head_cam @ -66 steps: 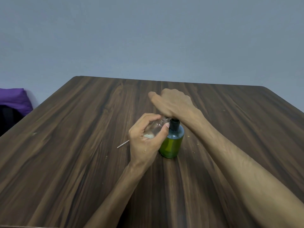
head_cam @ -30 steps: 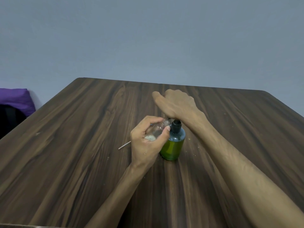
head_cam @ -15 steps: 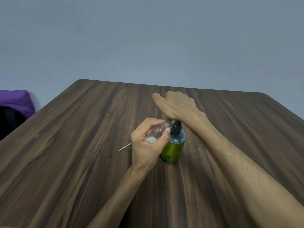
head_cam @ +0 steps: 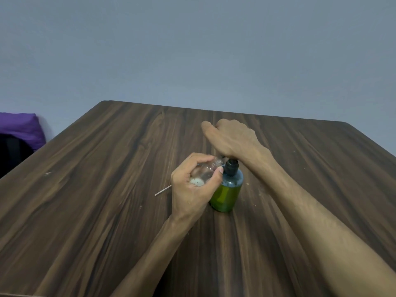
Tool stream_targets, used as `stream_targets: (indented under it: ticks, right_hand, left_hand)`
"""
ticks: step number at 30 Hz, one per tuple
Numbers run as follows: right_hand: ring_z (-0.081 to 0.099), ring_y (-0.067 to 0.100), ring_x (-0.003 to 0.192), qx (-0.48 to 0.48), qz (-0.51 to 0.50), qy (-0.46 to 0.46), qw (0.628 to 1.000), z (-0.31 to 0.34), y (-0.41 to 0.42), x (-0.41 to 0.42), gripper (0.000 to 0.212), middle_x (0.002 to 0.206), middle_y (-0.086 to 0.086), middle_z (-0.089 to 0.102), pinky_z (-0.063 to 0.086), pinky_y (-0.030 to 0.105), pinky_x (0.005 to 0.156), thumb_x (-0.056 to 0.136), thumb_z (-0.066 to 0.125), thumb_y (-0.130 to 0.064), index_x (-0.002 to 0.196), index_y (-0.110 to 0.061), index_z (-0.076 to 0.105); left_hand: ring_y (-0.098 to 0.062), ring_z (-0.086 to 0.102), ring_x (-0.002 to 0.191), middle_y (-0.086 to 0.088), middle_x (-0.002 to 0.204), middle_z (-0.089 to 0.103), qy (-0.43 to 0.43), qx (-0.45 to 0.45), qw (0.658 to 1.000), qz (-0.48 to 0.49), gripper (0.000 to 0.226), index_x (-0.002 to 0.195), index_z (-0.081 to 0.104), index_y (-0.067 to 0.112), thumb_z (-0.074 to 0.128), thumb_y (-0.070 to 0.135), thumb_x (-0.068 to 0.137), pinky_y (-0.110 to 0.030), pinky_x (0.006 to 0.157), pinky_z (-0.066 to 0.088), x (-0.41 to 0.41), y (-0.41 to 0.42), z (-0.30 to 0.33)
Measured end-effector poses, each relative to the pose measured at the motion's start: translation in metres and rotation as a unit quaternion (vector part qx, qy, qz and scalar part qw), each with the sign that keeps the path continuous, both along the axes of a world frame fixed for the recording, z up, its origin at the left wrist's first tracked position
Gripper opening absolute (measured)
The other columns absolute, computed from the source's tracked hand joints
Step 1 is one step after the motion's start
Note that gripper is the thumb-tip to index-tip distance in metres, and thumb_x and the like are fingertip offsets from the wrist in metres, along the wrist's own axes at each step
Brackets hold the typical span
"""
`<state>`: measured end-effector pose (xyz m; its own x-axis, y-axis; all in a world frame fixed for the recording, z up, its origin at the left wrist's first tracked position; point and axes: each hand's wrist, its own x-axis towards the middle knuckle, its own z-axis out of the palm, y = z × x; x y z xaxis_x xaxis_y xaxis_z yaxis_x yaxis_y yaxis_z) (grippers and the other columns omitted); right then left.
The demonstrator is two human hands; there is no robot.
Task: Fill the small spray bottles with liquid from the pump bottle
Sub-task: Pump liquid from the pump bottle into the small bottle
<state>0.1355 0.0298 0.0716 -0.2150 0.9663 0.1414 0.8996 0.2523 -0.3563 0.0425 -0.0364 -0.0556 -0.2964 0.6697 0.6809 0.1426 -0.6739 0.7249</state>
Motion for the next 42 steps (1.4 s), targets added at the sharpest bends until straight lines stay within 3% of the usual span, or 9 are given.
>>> stream_targets:
  ticks: [12,16,30,33,42]
  right_hand:
    - [0.054,0.019,0.068,-0.017,0.003,-0.014,1.000,-0.0048,-0.0015,-0.0009,0.045,0.076,0.001,0.061,0.033,0.034,0.061,0.099,0.031,-0.044,0.070,-0.017,0.052]
    - [0.054,0.021,0.069,0.002,-0.001,-0.011,1.000,-0.0022,-0.0016,0.0002,0.045,0.074,0.000,0.060,0.034,0.035,0.062,0.099,0.031,-0.046,0.069,-0.018,0.050]
    - [0.053,0.019,0.070,-0.015,0.006,-0.027,1.000,-0.0038,-0.0015,-0.0008,0.048,0.076,0.001,0.061,0.035,0.038,0.068,0.100,0.029,-0.046,0.069,-0.016,0.052]
    - [0.052,0.020,0.068,-0.008,0.000,0.002,1.000,-0.0026,-0.0001,0.0003,0.047,0.074,0.001,0.059,0.034,0.037,0.065,0.100,0.029,-0.045,0.067,-0.017,0.048]
    - [0.052,0.018,0.071,-0.029,0.007,-0.010,0.999,-0.0040,-0.0001,0.0002,0.045,0.079,0.001,0.060,0.034,0.037,0.067,0.100,0.028,-0.043,0.073,-0.017,0.052]
  left_hand:
    - [-0.014,0.074,0.089,0.000,0.095,0.075,-0.001,0.000,1.000,-0.003,0.019,0.100,0.073,0.006,0.083,0.002,0.084,-0.025,0.080,0.057,0.0003,0.0013,-0.0016]
    - [-0.022,0.076,0.091,-0.001,0.097,0.076,-0.002,-0.001,1.000,-0.001,0.020,0.102,0.074,0.008,0.083,0.005,0.085,-0.033,0.081,0.060,-0.0005,0.0007,-0.0029]
    - [-0.023,0.076,0.090,0.002,0.096,0.075,-0.022,0.002,1.000,-0.016,0.018,0.102,0.072,0.013,0.080,0.019,0.087,-0.031,0.081,0.059,0.0010,0.0007,-0.0017]
    - [-0.025,0.076,0.089,0.002,0.096,0.075,-0.020,0.002,1.000,-0.011,0.017,0.102,0.073,0.013,0.080,0.018,0.087,-0.036,0.080,0.061,0.0013,0.0027,-0.0031]
    - [-0.023,0.075,0.088,0.001,0.095,0.075,-0.003,0.001,1.000,0.005,0.017,0.100,0.073,0.007,0.082,0.008,0.086,-0.033,0.079,0.059,0.0013,0.0035,-0.0044]
